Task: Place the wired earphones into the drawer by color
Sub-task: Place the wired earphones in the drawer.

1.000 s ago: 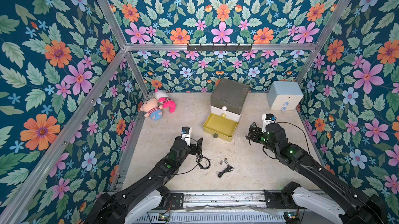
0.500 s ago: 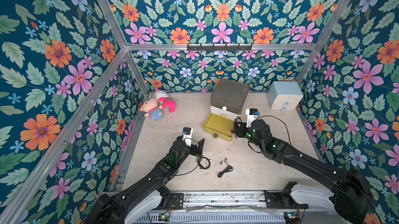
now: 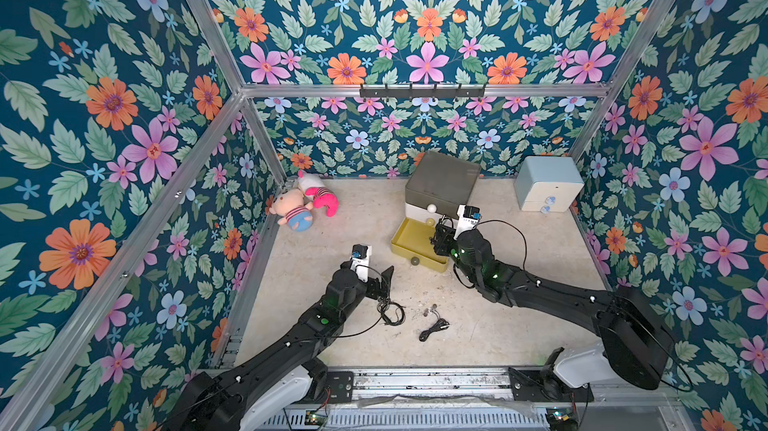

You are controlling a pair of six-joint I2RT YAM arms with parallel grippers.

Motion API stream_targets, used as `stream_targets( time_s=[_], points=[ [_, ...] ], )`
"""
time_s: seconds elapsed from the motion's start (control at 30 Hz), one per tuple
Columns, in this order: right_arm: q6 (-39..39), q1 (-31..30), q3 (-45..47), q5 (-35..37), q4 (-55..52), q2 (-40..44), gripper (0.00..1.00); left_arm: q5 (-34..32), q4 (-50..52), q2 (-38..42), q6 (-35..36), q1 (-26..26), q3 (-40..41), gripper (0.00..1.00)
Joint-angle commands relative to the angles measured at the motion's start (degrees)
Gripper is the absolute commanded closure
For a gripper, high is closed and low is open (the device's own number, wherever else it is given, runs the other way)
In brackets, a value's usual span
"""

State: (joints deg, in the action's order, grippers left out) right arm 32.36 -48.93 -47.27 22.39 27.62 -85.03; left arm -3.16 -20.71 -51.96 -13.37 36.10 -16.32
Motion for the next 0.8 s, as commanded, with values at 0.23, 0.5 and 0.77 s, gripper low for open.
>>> stream_targets(
  time_s=[0.23, 0.5, 0.77],
  points=[
    [1.53, -1.70, -3.93, 8.31, 11.56, -12.81, 1.00, -2.65, -0.74, 2.12, 0.09, -0.06, 0.67, 0.01],
    [3.45, -1.68, -5.84, 8.55, 13.01, -18.90, 1.00, -3.08, -0.56, 2.61, 0.09, -0.06, 0.76, 0.01],
    [6.11, -1.69, -6.08, 6.84, 13.11, -22.19, 1.00, -3.26, -0.90, 2.56, 0.26, -0.06, 0.86, 0.01]
  ],
)
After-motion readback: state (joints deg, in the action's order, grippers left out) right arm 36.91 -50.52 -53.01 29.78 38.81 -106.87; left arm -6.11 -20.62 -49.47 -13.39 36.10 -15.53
